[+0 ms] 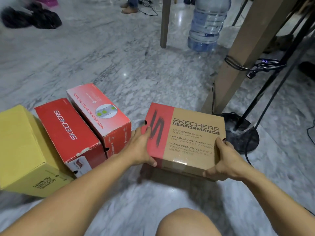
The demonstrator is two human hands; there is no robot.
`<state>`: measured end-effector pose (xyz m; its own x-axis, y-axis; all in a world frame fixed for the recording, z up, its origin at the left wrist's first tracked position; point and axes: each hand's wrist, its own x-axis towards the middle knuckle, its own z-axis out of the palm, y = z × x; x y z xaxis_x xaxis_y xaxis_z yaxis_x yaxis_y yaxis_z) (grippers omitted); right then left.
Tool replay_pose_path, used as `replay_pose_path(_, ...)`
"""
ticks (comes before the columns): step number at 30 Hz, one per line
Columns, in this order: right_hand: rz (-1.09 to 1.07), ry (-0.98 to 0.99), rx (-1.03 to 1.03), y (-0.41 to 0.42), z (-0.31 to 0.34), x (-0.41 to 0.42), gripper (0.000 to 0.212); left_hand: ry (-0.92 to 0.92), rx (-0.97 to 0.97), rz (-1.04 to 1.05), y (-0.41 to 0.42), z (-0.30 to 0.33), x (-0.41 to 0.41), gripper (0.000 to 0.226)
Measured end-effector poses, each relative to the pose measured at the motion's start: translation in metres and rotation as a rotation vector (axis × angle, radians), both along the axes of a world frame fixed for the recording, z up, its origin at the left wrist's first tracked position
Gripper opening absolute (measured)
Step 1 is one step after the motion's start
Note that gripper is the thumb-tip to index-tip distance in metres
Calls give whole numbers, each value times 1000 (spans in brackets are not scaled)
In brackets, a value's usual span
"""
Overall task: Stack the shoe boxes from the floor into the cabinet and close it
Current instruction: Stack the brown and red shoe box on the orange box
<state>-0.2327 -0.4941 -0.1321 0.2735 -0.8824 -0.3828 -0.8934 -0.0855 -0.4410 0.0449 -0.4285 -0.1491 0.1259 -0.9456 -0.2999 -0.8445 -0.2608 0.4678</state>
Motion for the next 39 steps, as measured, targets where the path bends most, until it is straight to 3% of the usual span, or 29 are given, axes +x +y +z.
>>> replay_pose_path(7, 94, 19, -225, -3, 92, 18, 102, -44, -170, 54, 10, 70, 12, 133)
replay_pose_path(12, 214, -4, -350, -2, 149, 57, 109, -106, -239, 133, 31, 127, 46, 138)
replay_pose_path(22, 528, -87, -383, 11, 218, 172, 57, -197, -215, 365, 124, 211, 129, 134)
replay_pose_path(29, 788, -53, -375, 50, 261, 253, 84, -181, -124, 567, 217, 243, 160, 133)
replay_pose_path(39, 1244, 81, -420, 158, 302, 346, 72, -21, -77, 983, 376, 261, 149, 130)
